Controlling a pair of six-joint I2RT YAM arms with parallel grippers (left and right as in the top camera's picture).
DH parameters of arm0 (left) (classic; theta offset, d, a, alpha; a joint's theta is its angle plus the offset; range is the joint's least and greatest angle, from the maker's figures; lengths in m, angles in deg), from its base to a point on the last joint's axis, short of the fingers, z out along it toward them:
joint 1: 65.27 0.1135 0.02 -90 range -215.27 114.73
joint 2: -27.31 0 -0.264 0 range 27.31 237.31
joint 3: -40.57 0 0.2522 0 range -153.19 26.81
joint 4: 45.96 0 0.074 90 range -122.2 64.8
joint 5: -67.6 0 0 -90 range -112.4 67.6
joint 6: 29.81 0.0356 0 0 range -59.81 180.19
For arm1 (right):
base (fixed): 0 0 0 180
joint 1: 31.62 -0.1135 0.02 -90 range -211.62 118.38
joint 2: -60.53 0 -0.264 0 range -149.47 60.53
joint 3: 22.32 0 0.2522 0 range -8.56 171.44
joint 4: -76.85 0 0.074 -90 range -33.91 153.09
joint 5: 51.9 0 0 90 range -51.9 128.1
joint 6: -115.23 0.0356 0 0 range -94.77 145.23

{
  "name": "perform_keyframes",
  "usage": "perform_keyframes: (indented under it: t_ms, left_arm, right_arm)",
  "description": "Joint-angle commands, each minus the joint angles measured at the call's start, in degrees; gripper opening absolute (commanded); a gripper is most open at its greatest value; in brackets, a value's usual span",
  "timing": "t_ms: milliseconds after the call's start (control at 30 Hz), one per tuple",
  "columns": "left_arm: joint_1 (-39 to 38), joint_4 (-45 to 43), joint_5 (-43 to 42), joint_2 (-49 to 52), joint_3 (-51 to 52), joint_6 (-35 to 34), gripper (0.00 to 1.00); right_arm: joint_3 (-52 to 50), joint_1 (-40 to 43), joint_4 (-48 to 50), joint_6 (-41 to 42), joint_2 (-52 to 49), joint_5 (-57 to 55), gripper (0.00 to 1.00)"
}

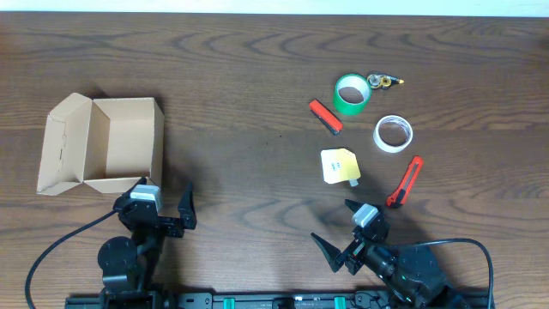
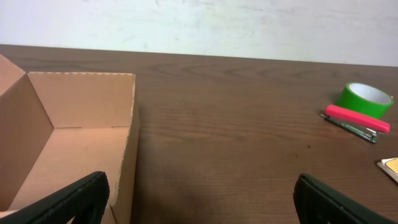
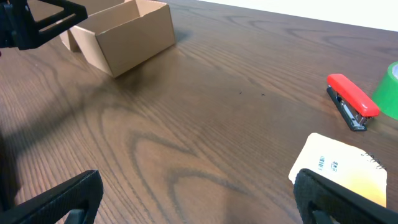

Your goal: Pack container

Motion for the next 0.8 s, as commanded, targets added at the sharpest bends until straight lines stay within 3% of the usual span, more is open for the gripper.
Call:
perform_keyframes:
  t_ms: [0,767]
  left_arm:
    - [0.3,0.2,0.2,-0.5,1.6,-0.2,0.95]
    - [0.3,-0.2,-0.7,-0.5,1.6,-1.7,0.95]
  right_arm:
    - [-0.4,-0.9,0.0,-0.8,0.4,0.0,0.99]
    - [-0.4,-0.9,0.0,-0.8,0.4,0.0,0.99]
